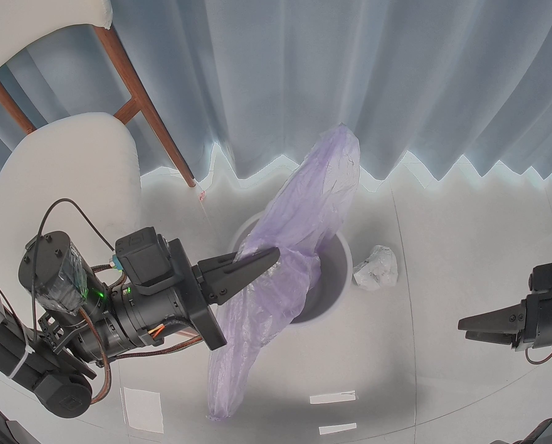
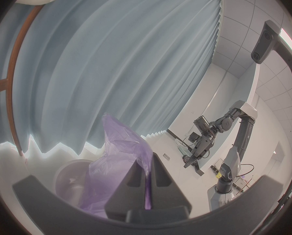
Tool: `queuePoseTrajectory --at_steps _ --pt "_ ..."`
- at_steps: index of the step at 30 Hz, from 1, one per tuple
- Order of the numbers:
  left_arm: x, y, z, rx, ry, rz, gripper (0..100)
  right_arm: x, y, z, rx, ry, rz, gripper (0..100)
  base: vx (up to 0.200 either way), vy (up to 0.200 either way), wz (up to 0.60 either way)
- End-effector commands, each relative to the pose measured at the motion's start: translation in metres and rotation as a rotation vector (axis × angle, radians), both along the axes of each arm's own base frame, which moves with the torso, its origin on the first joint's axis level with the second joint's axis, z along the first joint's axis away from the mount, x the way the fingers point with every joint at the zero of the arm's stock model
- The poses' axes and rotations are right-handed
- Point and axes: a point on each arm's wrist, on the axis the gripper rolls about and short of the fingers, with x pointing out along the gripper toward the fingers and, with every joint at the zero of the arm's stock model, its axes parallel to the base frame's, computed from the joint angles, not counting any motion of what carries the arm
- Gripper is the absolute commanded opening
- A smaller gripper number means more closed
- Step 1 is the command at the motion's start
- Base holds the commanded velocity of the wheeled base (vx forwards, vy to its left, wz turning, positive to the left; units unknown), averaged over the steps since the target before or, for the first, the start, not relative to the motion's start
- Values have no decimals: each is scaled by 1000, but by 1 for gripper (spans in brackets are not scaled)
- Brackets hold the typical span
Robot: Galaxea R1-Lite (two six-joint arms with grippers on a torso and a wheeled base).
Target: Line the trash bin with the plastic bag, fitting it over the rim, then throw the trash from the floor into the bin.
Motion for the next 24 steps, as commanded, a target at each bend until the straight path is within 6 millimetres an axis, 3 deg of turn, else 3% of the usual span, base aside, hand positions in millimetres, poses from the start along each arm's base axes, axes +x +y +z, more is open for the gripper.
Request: queuePoseTrajectory --at_steps 1,9,17,24 --pt "0 0 -1 2 7 -1 0 10 12 4 -10 9 41 100 0 0 0" --pt "1 -2 -6 14 19 3 0 20 27 -8 -126 48 4 100 0 0 0" --pt "0 0 -9 22 32 7 0 25 39 9 -90 3 32 100 0 0 0" --pt "-5 -14 -39 142 39 -35 0 19 48 18 -180 -71 -77 100 0 0 0"
